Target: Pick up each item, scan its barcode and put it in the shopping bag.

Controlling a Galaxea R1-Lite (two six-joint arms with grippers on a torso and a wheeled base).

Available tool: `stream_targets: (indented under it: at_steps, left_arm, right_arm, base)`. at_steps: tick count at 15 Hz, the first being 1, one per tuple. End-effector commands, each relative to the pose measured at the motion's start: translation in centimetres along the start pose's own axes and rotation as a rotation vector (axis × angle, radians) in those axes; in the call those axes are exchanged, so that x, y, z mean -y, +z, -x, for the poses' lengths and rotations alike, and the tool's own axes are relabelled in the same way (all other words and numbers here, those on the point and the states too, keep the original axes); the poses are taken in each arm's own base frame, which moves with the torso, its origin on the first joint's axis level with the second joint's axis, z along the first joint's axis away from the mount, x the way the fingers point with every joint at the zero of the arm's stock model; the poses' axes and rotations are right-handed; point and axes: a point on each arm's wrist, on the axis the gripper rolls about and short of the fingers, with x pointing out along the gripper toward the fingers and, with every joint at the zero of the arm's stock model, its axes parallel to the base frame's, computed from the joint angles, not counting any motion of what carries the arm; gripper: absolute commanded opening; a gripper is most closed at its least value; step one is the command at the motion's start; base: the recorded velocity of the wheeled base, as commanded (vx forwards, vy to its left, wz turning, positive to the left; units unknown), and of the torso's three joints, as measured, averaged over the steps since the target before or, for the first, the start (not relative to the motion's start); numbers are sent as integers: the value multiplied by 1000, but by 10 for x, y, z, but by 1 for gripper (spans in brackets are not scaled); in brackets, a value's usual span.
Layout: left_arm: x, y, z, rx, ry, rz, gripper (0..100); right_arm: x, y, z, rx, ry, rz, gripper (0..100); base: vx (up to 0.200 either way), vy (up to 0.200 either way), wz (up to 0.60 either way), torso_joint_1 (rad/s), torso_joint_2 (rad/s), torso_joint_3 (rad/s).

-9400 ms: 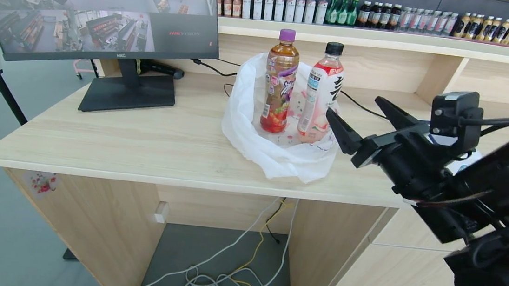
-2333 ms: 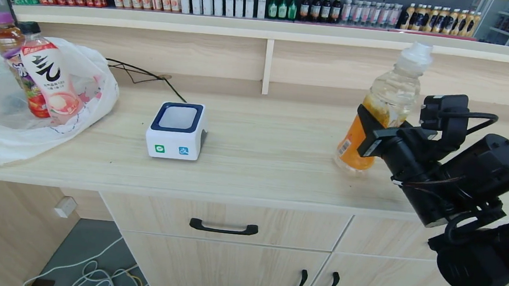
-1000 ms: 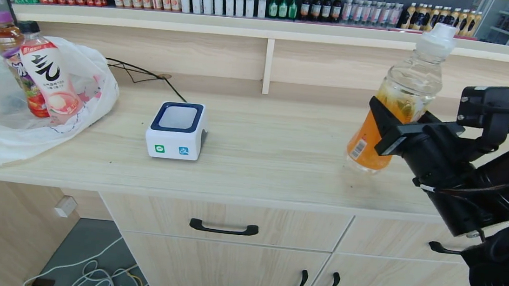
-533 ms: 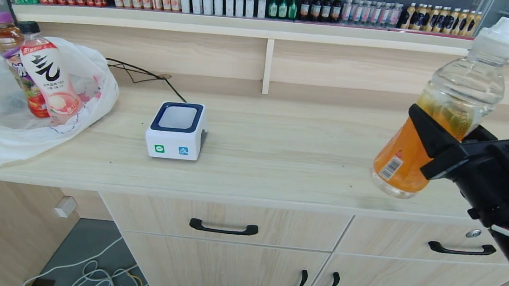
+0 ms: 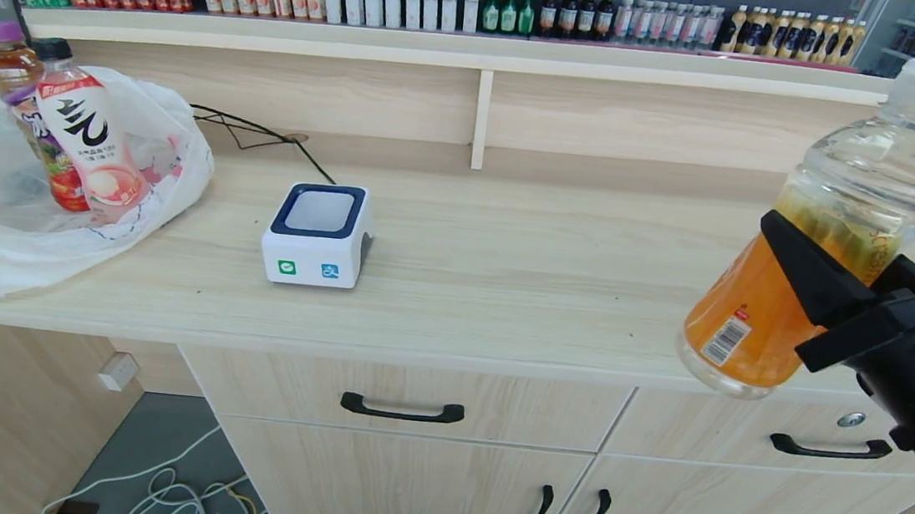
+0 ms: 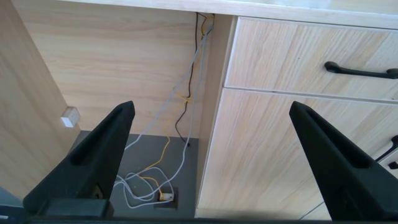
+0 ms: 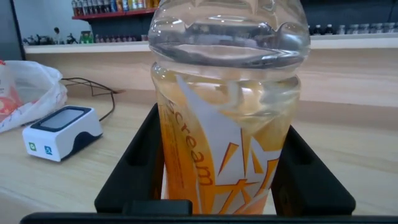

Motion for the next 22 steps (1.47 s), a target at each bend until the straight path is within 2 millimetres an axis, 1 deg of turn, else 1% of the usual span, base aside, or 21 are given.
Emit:
stream_targets:
  at_steps: [1, 3, 6, 7, 8, 10, 14, 16, 19, 22]
  left_arm:
    - [0, 0, 0, 1, 0, 0, 100]
    - [0, 0, 0, 1, 0, 0, 100]
    - [0, 0, 0, 1, 0, 0, 100]
    - [0, 0, 0, 1, 0, 0, 100]
    - [0, 0, 0, 1, 0, 0, 100]
    - [0, 0, 0, 1, 0, 0, 100]
    - [0, 0, 0, 1, 0, 0, 100]
    - [0, 0, 0, 1, 0, 0, 100]
    - [0, 0, 0, 1, 0, 0, 100]
    - [0, 0, 0, 1, 0, 0, 100]
  right_arm:
    - [-12, 7, 4, 21, 58, -35, 0]
    - [-16, 8, 5, 25, 77, -72, 0]
    - [-39, 8, 9, 5, 189, -217, 0]
    - [-53, 12, 13, 0, 258, -317, 0]
    - [-56, 13, 15, -12, 284, -389, 0]
    - [-53, 8, 14, -42, 302, -477, 0]
    - [-54, 11, 12, -56, 331, -656, 0]
    - [-54, 10, 13, -76, 365, -697, 0]
    - [-60, 13, 6, -80, 408, -793, 0]
    - [-64, 16, 3, -72, 422, -829, 0]
  base:
    - [0, 0, 0, 0, 0, 0]
    - [0, 0, 0, 0, 0, 0]
    - [0, 0, 0, 0, 0, 0]
    - [0, 0, 0, 0, 0, 0]
    - [0, 0, 0, 0, 0, 0]
    - [0, 0, 0, 0, 0, 0]
    - [0, 0, 0, 0, 0, 0]
    - [0, 0, 0, 0, 0, 0]
    - [0, 0, 0, 0, 0, 0]
    - [0, 0, 0, 0, 0, 0]
